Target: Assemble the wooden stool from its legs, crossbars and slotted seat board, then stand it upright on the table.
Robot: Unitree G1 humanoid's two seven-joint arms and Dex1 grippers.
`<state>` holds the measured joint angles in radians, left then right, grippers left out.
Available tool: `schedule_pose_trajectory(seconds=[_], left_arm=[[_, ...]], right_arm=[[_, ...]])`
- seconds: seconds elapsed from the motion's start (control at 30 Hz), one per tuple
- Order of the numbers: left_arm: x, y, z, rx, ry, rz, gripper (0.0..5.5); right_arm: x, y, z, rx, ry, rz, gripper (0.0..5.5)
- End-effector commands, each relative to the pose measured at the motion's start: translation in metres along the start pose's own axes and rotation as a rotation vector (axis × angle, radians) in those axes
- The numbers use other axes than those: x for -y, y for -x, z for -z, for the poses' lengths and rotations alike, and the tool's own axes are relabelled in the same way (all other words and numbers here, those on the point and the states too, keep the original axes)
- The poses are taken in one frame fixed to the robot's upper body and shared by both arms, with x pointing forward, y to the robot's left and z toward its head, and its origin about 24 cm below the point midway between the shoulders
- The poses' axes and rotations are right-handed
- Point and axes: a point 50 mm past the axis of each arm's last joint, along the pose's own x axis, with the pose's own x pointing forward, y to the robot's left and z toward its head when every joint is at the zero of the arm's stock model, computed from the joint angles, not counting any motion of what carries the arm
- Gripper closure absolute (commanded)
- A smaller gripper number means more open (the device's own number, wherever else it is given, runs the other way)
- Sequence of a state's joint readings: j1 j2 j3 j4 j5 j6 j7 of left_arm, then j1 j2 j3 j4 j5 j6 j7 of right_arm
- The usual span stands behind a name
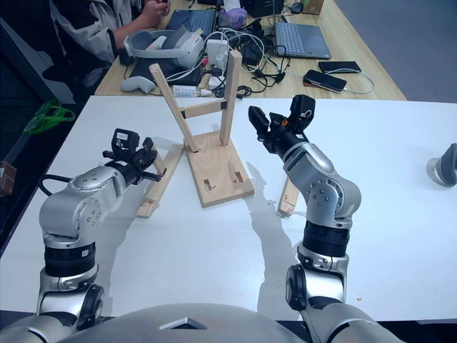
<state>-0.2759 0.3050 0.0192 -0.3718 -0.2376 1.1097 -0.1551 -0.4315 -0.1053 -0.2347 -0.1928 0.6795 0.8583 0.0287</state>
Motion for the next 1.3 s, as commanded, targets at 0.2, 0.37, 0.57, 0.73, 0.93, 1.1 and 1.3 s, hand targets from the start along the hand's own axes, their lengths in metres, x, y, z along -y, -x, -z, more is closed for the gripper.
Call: schedule_pose_trajectory(seconds=[0.2,0.37,0.57,0.73,0.93,1.1,1.3], left_arm=[[-0.005,-0.013,0.025,-0.17,0.02,-0.004,5.1],[-0.005,-0.012,0.021,-0.155,0.014,-0.007,5.1],[-0.005,-0.013,0.012,-0.114,0.009,-0.011,5.1],[-0.009,-0.013,0.003,-0.065,0.017,-0.041,4.73],[-0.013,-0.013,-0.004,-0.032,0.02,-0.063,3.95],[-0.019,-0.008,-0.02,0.033,0.008,-0.093,3.11],[-0.036,-0.001,-0.079,0.249,0.015,-0.181,2.48]], right_arm=[[0.0,0.001,0.001,-0.008,0.012,0.012,2.08],[0.0,0.001,0.002,-0.011,0.012,0.009,2.08],[0.0,0.001,0.002,-0.009,0.012,0.009,2.08],[0.0,0.001,0.002,-0.011,0.013,0.007,2.12],[-0.001,0.001,0.003,-0.012,0.016,0.005,2.12],[-0.001,0.001,0.003,-0.012,0.018,0.005,2.12],[-0.001,0.001,0.002,-0.013,0.019,0.004,2.12]])
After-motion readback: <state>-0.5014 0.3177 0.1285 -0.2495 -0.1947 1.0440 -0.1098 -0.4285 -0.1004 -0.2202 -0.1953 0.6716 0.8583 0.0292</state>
